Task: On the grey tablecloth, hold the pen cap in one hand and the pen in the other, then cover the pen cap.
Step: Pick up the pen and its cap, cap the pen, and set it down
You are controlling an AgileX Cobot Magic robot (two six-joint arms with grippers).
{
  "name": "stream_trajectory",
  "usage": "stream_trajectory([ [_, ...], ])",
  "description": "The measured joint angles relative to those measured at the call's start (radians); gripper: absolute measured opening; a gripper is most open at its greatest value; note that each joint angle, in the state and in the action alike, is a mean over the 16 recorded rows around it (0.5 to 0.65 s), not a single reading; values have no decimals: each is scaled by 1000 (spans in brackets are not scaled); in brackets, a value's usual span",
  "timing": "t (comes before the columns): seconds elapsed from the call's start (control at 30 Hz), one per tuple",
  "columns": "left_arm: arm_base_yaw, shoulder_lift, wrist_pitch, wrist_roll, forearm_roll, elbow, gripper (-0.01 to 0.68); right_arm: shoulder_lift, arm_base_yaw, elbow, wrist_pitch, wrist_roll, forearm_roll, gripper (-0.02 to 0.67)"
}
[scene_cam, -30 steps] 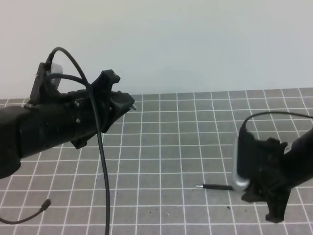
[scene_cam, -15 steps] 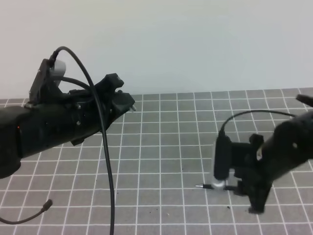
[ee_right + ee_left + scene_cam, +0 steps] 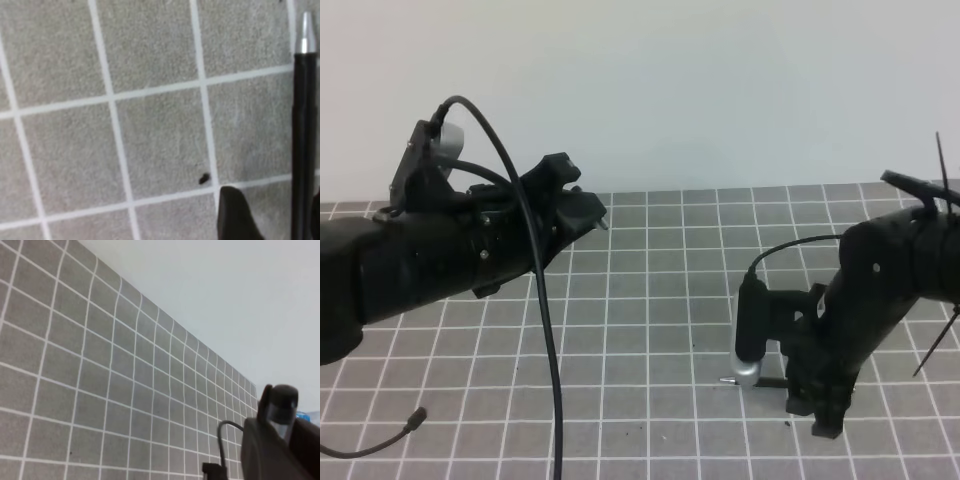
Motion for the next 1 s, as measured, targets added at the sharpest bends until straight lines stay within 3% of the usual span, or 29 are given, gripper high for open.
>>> stream_trajectory([
  [0.43, 0, 1, 13, 0, 0, 0, 0, 69, 0, -6, -18, -7, -16, 300],
  [0.73, 0, 0, 14, 0, -12, 1, 0, 88, 0, -20, -3, 22, -19, 175],
  [1.0, 0, -1, -2, -2, -6, 1, 0, 40, 0, -73, 33, 147, -16, 86],
])
